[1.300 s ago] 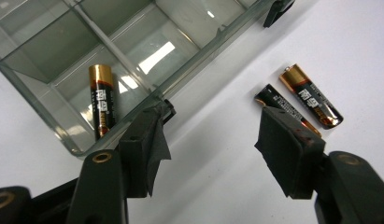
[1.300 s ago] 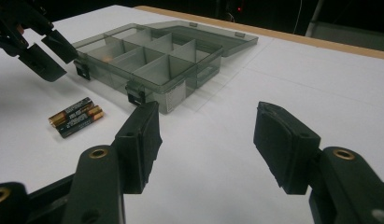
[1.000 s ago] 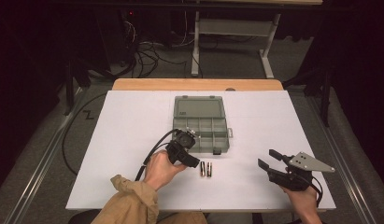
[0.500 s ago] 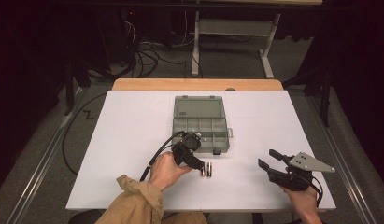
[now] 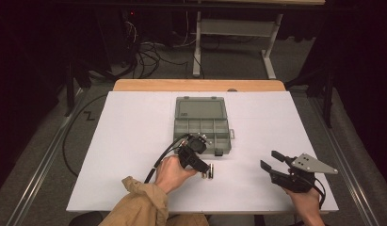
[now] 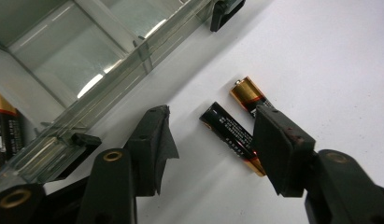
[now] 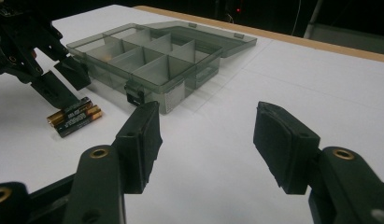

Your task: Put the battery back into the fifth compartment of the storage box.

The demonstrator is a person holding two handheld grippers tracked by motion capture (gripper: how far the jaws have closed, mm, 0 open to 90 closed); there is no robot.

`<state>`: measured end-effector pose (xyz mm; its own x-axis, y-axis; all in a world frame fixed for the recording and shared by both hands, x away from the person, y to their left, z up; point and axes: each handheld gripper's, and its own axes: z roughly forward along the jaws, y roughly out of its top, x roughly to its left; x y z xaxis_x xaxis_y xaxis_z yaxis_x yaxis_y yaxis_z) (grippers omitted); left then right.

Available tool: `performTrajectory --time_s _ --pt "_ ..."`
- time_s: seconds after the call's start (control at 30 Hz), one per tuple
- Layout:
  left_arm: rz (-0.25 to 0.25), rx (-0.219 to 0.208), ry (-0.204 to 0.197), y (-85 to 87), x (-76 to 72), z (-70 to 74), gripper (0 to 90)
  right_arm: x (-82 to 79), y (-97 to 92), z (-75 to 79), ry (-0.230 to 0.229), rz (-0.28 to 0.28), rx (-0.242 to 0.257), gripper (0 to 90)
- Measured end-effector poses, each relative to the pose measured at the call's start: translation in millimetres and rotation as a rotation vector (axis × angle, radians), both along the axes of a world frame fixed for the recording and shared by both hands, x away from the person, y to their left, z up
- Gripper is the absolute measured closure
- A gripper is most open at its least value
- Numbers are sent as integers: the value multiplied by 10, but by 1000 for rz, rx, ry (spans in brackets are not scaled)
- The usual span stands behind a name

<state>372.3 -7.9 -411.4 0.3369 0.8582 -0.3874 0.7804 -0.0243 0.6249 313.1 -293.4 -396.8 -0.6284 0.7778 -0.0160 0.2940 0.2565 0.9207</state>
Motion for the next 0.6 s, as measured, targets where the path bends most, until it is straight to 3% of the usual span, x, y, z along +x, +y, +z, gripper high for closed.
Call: performTrajectory --time_s 0.6 --pt "-12 -9 29 -54 -7 -32 539 -2 2 1 -6 -7 -11 429"
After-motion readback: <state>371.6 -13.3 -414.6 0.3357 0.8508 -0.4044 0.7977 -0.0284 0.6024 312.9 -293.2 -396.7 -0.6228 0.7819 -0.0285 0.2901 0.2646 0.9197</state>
